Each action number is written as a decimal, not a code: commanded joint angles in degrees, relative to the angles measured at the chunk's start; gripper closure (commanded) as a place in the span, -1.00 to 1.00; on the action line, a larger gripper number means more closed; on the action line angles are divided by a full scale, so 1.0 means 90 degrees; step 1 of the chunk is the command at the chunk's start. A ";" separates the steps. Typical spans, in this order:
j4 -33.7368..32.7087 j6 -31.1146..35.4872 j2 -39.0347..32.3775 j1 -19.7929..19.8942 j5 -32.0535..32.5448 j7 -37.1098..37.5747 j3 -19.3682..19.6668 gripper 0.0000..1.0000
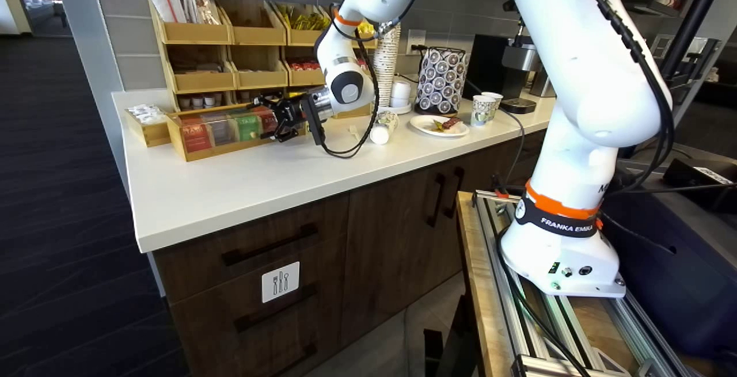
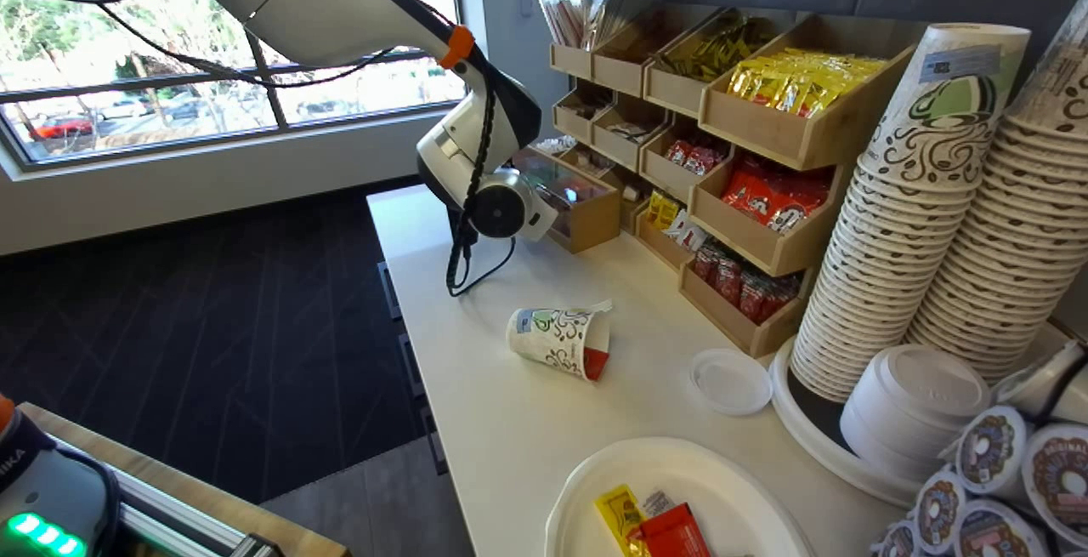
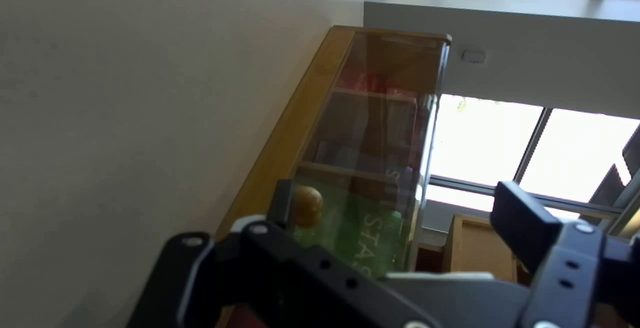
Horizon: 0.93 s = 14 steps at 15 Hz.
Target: Open then close the lid of the rack
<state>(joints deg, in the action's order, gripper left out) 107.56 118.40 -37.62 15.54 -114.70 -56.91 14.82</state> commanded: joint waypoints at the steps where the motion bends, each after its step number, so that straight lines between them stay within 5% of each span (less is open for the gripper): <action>1: -0.0276 0.0262 -0.0278 -0.0086 -0.0290 -0.0017 -0.0011 -1.00; 14: -0.0594 0.0079 -0.0571 -0.0076 -0.0573 -0.0105 -0.0097 -1.00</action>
<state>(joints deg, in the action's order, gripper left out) 103.90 120.23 -40.82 14.44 -117.75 -56.91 14.42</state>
